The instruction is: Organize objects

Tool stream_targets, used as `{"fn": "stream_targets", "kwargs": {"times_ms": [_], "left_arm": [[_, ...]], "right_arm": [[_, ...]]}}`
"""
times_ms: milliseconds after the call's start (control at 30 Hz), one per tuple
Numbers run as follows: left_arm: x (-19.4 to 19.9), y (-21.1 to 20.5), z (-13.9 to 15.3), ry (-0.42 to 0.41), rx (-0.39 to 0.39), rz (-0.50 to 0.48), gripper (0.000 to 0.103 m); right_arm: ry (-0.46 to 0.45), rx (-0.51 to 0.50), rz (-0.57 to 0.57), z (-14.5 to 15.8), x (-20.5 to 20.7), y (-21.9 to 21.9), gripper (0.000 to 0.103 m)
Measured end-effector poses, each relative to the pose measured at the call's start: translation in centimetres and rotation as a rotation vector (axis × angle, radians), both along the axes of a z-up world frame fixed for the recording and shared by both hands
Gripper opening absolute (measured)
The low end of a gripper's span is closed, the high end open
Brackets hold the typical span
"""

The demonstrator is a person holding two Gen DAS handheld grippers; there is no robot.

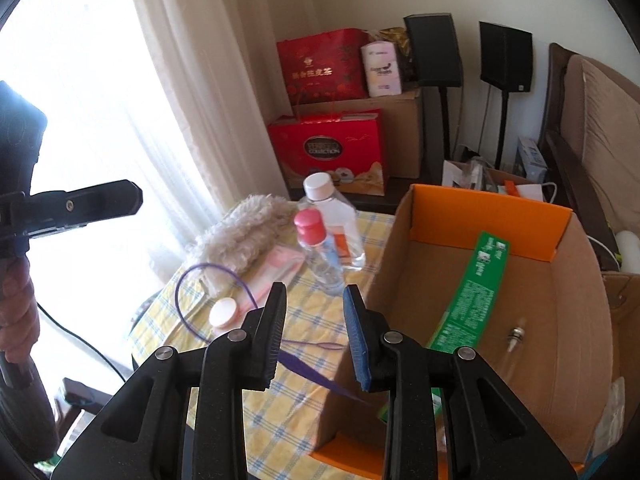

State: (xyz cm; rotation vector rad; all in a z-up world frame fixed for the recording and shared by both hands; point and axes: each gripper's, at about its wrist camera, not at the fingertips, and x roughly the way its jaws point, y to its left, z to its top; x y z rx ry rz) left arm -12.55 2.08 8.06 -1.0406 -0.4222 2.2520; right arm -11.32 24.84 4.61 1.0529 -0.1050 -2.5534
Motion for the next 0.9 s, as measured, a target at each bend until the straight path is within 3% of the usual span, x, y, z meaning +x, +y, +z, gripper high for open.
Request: {"fn": "stream_targets", "kwargs": {"times_ms": [300, 533, 567, 700, 900], "left_arm": [[0.4, -4.9, -1.6, -0.024, -0.012, 0.075, 0.002], [0.6, -5.3, -5.2, -0.083, -0.099, 0.072, 0.003], [0.6, -5.1, -5.9, -0.096, -0.101, 0.062, 0.007], [0.8, -4.3, -8.3, -0.131, -0.113, 0.031, 0.044], [1.6, -2.0, -10.9, -0.115, -0.152, -0.031, 0.078]], "right_arm": [[-0.009, 0.012, 0.042, -0.7, -0.8, -3.1, 0.031], [-0.032, 0.057, 0.062, -1.9, -0.8, -5.1, 0.036], [-0.036, 0.063, 0.061, -2.1, -0.7, -5.3, 0.037], [-0.048, 0.075, 0.044, -2.7, -0.5, -5.5, 0.042], [-0.049, 0.038, -0.017, -2.3, 0.2, -4.1, 0.055]]}}
